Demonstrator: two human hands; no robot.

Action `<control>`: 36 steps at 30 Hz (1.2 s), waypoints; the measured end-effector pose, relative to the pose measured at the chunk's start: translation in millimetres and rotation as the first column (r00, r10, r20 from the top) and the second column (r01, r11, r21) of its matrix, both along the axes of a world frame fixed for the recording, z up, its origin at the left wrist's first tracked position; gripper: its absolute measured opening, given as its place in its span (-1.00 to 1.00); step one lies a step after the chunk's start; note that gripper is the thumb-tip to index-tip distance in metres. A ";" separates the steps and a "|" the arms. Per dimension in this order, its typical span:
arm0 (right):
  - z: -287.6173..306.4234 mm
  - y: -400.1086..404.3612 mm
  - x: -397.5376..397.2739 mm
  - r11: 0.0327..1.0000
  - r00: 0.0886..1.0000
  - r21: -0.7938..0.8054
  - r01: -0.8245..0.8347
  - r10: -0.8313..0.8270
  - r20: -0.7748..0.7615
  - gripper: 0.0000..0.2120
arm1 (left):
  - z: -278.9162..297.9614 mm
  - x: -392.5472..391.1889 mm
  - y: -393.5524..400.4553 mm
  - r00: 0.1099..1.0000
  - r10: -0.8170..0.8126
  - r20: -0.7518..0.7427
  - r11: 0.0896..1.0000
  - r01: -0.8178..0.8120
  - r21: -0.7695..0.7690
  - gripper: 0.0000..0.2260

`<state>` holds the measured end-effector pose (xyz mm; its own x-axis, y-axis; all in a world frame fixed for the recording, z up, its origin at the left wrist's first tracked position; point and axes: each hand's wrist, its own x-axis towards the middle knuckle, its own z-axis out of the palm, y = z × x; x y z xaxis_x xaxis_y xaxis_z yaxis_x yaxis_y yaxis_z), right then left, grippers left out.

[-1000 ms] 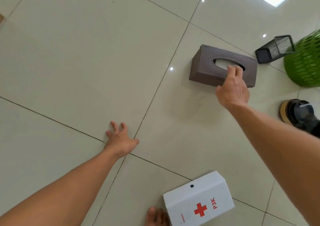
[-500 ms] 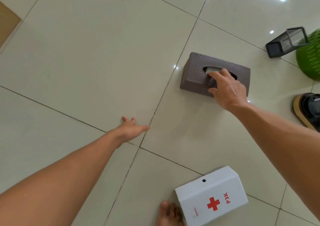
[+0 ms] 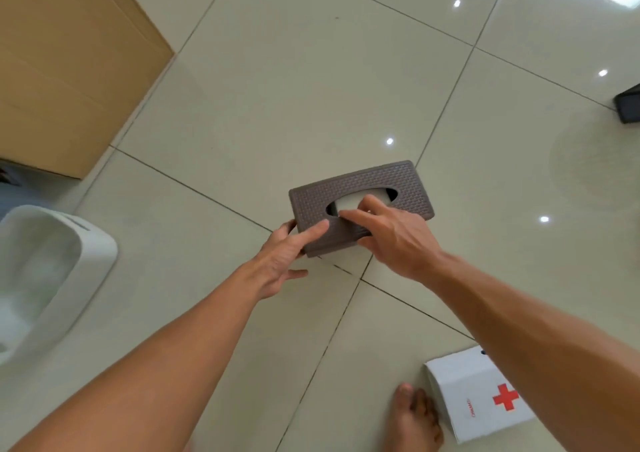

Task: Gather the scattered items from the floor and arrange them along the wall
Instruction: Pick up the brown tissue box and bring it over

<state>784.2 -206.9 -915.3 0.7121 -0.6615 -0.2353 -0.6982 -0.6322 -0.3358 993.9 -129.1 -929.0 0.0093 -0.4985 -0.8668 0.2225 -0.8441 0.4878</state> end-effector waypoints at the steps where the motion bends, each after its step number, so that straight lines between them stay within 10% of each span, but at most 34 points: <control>1: 2.4 2.8 11.2 1.000 1.000 -0.002 -0.021 0.021 0.005 -0.47 | -0.6 9.3 9.5 1.000 0.023 0.013 1.000 -0.024 0.012 -0.02; 7: 12.0 15.3 70.4 0.993 0.989 0.043 -0.111 0.106 0.107 -0.48 | 3.0 58.5 52.3 0.966 0.259 -0.030 0.965 -0.257 0.060 -0.40; 11: 12.8 28.1 101.1 0.969 0.935 0.191 0.159 -0.210 0.285 -0.43 | 5.0 92.0 66.0 0.895 0.447 0.006 0.894 -0.447 0.035 -0.56; 17: -4.5 39.7 131.0 0.507 0.657 0.616 0.603 -0.753 -0.023 -0.29 | 8.3 144.9 75.7 0.761 0.648 0.016 0.761 -0.649 0.017 -0.65; 25: -23.7 95.4 135.6 0.534 0.822 0.688 0.491 -0.547 -0.161 -0.38 | 9.4 212.4 47.0 0.635 0.772 0.030 0.635 -0.768 -0.083 -0.43; 36: -47.3 123.0 95.7 0.356 0.645 0.690 0.630 -0.735 -0.209 -0.39 | 0.3 245.4 -4.2 0.335 0.942 0.034 0.337 -0.940 -0.056 -0.37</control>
